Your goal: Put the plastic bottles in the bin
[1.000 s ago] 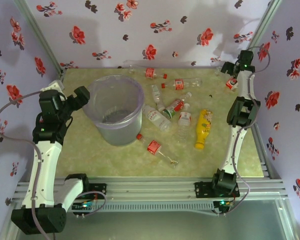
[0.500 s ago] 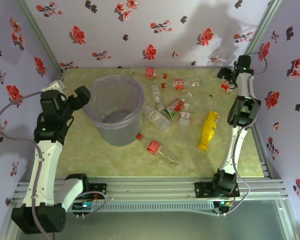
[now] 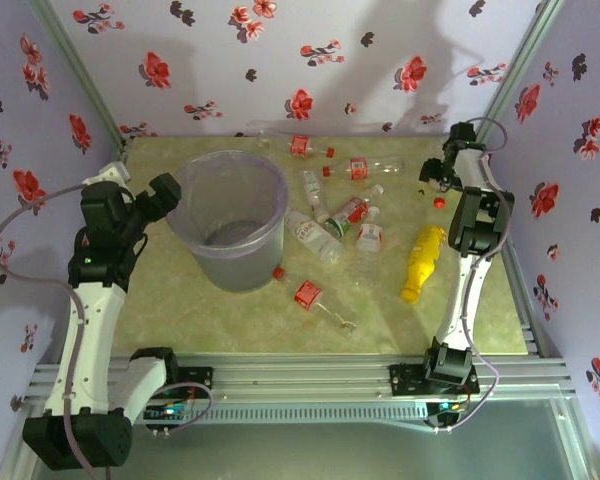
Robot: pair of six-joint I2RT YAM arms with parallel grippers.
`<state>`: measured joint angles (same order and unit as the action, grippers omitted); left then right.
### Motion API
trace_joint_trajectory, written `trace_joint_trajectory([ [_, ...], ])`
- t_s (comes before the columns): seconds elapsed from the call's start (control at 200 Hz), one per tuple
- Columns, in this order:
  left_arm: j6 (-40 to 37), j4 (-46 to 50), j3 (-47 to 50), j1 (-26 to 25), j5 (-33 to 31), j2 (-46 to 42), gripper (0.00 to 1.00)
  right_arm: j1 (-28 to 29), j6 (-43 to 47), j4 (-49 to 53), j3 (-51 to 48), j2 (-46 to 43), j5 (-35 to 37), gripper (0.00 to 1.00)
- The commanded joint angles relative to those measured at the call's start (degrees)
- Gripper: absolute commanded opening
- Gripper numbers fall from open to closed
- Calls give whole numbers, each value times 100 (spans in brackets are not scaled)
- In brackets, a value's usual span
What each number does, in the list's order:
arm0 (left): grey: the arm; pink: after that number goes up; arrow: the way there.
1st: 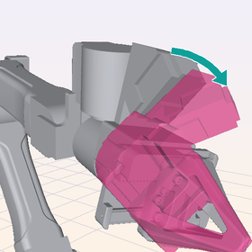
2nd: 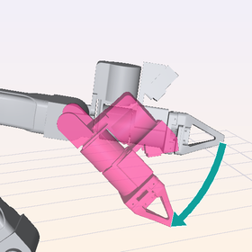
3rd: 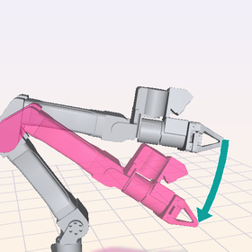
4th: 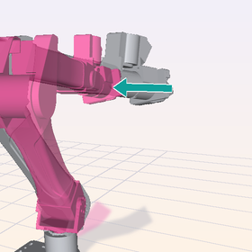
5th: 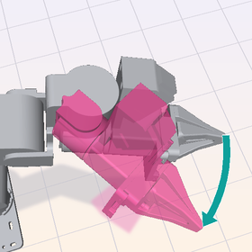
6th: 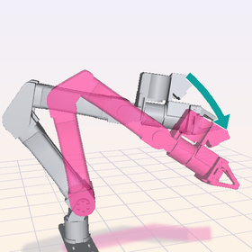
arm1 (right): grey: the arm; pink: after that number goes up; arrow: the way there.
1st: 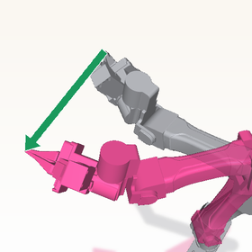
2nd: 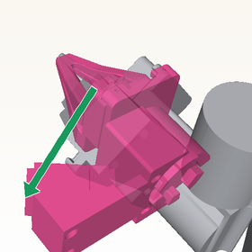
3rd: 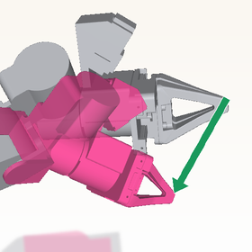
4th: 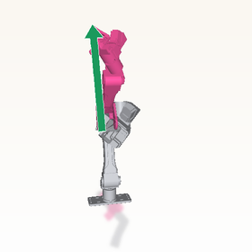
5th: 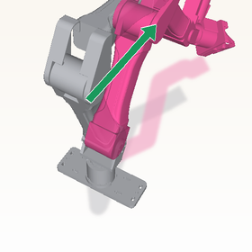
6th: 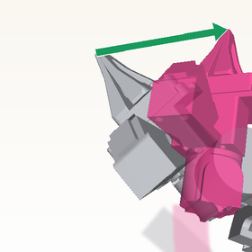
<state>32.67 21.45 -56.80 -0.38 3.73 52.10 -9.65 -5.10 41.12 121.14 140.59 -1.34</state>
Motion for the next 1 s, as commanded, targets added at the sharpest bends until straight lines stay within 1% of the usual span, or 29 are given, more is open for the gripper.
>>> trace_joint_trajectory([
  [0.0,-61,4,-43,-31,99,-139,96,41,113,44,-292,-538,372,72],
  [0.15,78,16,-51,-50,93,-241,96,75,115,-87,-525,-830,389,58],
  [0.245,173,48,-99,-134,117,-301,96,82,115,-7,-529,-975,390,55],
  [0.295,219,69,-142,-220,113,-326,96,86,115,30,-572,-1112,357,50],
  [0.38,365,77,-215,-453,116,-348,96,124,68,107,-727,-1454,273,50],
  [0.46,545,-5,-340,-864,120,-336,96,256,0,51,-1101,-1991,131,51],
  [0.54,736,-250,-464,-1364,120,-268,96,486,-100,-166,-1723,-2670,-17,51],
  [0.735,803,-572,-1067,-2561,151,285,96,1242,-360,-493,-3090,-4486,-374,50],
  [0.805,810,-800,-1238,-2881,252,594,96,1461,-553,-781,-3651,-5205,-783,50],
  [0.885,893,-1111,-1476,-3152,447,1020,96,1653,-812,-1185,-4231,-5969,-1474,48],
  [0.995,969,-1565,-1833,-3488,716,1700,95,1975,-1078,-1677,-4814,-6727,-2332,46],
])
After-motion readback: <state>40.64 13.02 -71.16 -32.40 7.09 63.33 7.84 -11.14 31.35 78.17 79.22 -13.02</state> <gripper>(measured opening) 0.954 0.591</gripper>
